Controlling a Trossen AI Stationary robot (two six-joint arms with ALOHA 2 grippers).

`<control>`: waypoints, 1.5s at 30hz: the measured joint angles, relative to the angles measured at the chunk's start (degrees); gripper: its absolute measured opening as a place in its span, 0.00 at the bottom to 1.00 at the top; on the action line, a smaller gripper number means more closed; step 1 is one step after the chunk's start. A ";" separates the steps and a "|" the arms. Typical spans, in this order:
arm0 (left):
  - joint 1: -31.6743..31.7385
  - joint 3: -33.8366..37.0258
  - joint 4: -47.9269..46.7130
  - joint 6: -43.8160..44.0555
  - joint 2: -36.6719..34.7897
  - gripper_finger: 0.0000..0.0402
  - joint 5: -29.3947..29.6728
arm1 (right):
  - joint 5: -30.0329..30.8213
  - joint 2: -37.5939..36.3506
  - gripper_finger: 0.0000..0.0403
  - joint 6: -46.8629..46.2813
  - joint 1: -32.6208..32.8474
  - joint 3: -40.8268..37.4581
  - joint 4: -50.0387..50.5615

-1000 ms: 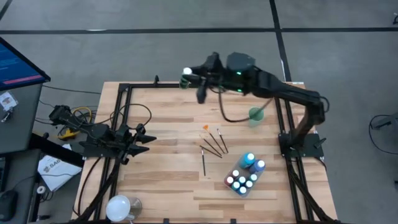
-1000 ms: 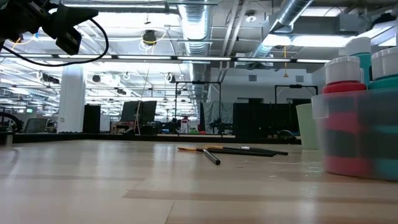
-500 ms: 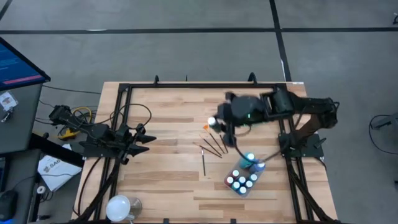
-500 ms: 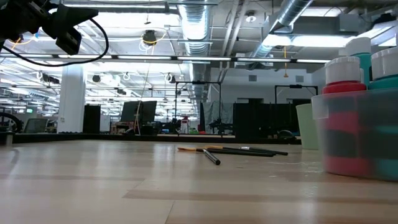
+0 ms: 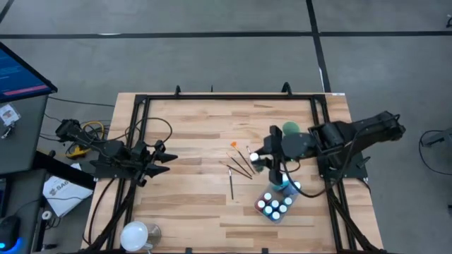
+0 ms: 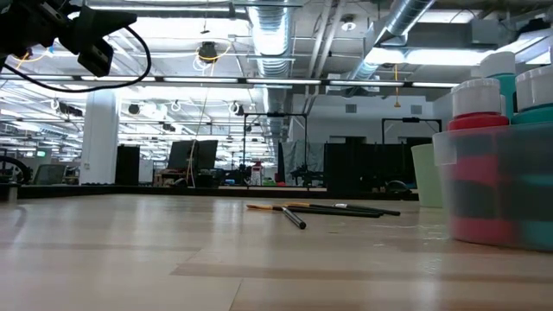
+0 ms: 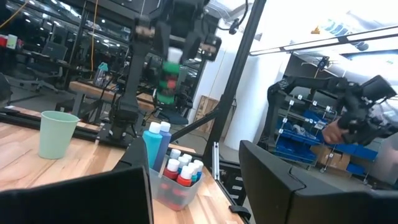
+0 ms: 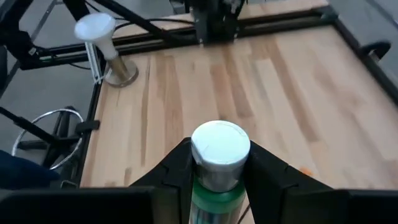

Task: Pick & Place Paint Supplies
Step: Put the green paint bottle into the transparent bin

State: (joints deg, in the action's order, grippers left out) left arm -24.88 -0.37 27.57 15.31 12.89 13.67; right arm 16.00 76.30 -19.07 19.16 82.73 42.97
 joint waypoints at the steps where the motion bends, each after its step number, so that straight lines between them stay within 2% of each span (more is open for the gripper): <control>1: -0.01 -0.01 0.00 -0.01 -0.01 0.33 0.00 | -0.13 -0.77 0.25 -0.69 0.35 -2.09 -0.97; 9: -0.02 0.01 0.00 0.00 -0.01 0.33 0.00 | -2.49 -6.83 0.25 -2.36 2.58 -17.36 -12.75; 15: 0.00 -0.01 0.00 0.00 -0.01 0.33 0.00 | -2.71 -9.68 0.25 -2.96 3.71 -25.56 -13.87; 19: 0.00 0.00 0.00 -0.02 -0.01 0.33 0.00 | -6.24 -11.22 0.25 -3.48 3.64 -30.34 -15.85; 28: 0.00 -0.01 0.02 0.00 -0.01 0.33 0.00 | -11.98 -11.37 0.25 -1.95 2.82 -35.57 -19.65; 37: 0.00 -0.01 0.18 -0.01 -0.01 0.33 0.00 | -14.34 -11.33 0.25 -1.22 2.42 -40.32 -22.91; 45: 0.00 -0.01 0.42 0.00 -0.01 0.33 0.00 | -16.27 -11.33 0.25 4.19 0.77 -42.09 -25.79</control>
State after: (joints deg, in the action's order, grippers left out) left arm -24.89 -0.38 27.99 15.31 12.88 13.67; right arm -0.27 64.97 -14.89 19.93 40.64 17.17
